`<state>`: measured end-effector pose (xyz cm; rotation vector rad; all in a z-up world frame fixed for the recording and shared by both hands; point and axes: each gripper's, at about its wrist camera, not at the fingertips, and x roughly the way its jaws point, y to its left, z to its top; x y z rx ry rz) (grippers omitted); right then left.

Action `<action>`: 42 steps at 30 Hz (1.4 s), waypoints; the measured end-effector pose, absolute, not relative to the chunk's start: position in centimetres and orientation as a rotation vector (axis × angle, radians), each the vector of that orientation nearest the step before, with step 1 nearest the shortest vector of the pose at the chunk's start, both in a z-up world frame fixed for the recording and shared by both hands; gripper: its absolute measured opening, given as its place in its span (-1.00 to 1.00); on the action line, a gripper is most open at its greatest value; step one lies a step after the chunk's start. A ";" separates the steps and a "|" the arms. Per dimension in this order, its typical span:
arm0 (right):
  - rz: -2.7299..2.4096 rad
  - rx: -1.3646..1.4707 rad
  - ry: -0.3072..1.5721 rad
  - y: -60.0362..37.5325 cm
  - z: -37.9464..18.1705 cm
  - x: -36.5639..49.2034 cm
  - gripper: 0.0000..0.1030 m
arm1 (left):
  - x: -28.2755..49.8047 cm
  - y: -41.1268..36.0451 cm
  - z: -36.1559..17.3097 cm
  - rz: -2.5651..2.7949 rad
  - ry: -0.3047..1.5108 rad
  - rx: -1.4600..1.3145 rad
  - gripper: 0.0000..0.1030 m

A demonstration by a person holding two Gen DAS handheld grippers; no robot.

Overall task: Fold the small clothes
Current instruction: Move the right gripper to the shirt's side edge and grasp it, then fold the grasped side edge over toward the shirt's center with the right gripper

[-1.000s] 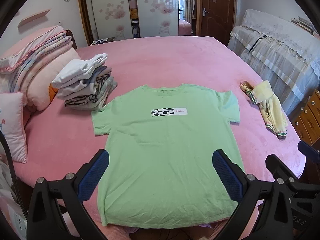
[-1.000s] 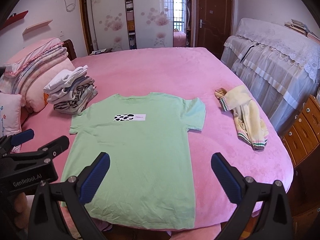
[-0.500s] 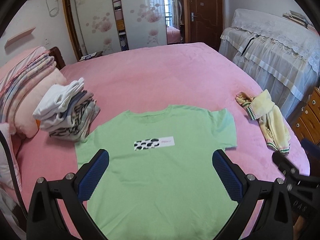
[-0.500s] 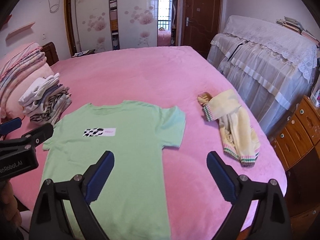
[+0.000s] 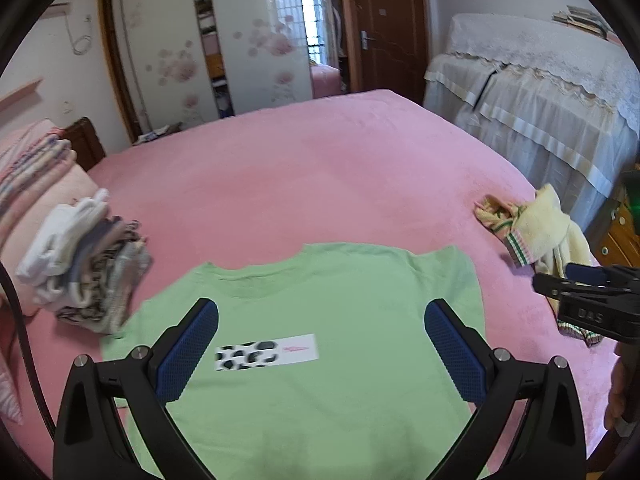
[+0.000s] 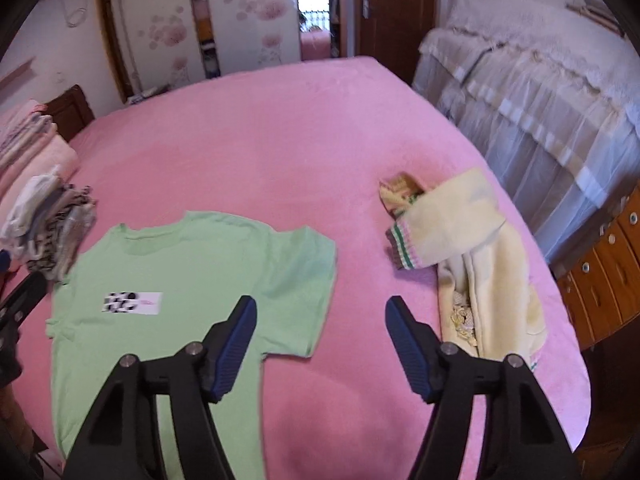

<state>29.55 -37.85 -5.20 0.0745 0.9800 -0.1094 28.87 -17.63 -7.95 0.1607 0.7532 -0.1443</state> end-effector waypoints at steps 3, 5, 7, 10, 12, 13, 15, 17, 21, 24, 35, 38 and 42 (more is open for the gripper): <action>-0.087 0.165 1.056 -39.6 -9.1 31.0 -0.08 | 31.1 -19.9 -11.1 -0.186 0.796 0.202 0.99; -0.074 0.217 1.087 -40.2 -11.4 31.0 -0.08 | 32.5 -21.4 -12.9 -0.206 0.820 0.249 0.99; -0.067 0.241 1.117 -40.4 -13.3 30.6 -0.08 | 34.0 -23.1 -14.7 -0.216 0.833 0.319 0.99; -0.058 0.267 1.154 -40.5 -15.5 30.6 -0.08 | 35.4 -24.5 -16.8 -0.226 0.874 0.355 0.99; -0.061 0.283 1.157 -40.7 -16.3 31.1 -0.08 | 36.0 -24.9 -18.0 -0.246 0.903 0.331 0.99; -0.063 0.286 1.152 -40.8 -16.5 31.5 -0.08 | 36.2 -25.1 -18.6 -0.256 0.916 0.310 0.99; -0.069 0.284 1.144 -41.2 -16.8 32.7 -0.08 | 36.6 -25.5 -19.5 -0.264 0.941 0.276 0.99; -0.065 0.296 1.158 -41.6 -17.5 34.2 -0.08 | 36.8 -26.0 -20.4 -0.258 0.961 0.264 0.99; -0.044 0.302 1.173 -41.5 -18.4 36.4 -0.08 | 36.6 -26.4 -21.8 -0.254 0.981 0.250 0.99; -0.039 0.273 1.175 -41.1 -18.9 37.7 -0.08 | 36.5 -26.1 -22.3 -0.243 0.989 0.238 0.99; 0.042 0.191 1.091 -39.1 -16.8 38.2 -0.95 | 36.5 -22.4 -22.7 -0.192 1.028 0.138 0.99; 0.073 0.166 1.062 -37.8 -15.0 37.9 -0.95 | 36.3 -20.8 -22.3 -0.171 1.027 0.099 0.99; 0.118 0.119 1.045 -34.7 -13.3 38.6 -0.95 | 36.0 -18.3 -21.8 -0.138 1.032 0.046 0.99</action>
